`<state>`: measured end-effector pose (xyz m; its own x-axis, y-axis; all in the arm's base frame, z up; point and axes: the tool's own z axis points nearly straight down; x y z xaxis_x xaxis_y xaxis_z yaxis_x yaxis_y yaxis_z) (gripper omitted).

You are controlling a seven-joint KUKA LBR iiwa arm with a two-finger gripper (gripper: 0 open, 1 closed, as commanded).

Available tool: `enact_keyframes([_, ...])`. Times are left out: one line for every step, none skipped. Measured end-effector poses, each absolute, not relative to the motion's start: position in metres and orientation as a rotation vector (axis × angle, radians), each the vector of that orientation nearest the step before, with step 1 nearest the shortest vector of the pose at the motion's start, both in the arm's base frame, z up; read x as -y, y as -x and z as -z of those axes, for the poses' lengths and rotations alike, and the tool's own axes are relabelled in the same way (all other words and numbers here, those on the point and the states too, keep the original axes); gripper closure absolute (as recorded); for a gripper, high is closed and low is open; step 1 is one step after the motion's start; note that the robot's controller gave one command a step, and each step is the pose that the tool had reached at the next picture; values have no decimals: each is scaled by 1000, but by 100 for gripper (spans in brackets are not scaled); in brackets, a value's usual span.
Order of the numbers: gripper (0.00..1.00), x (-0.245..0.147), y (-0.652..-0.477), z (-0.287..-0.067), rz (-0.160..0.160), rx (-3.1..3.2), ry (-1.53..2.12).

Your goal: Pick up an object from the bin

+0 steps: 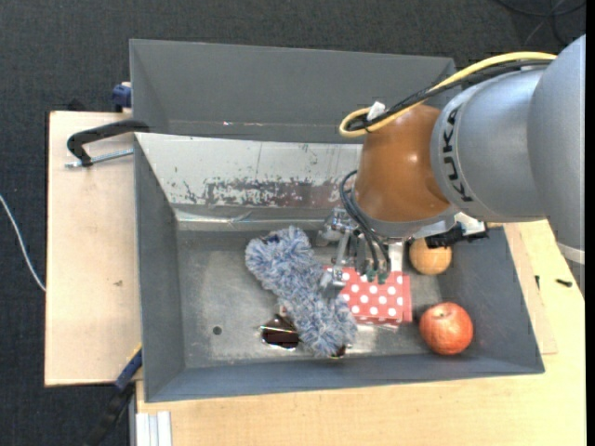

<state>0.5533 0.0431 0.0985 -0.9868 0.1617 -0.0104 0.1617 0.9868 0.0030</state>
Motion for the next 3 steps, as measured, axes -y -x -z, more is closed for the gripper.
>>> enact_keyframes([0, -43, -554, -97, -3, -3115, -256])
enact_keyframes([0, -43, -554, -98, -3, -3115, -255])
enact_keyframes([100, -44, -551, -97, -3, -3129, -254])
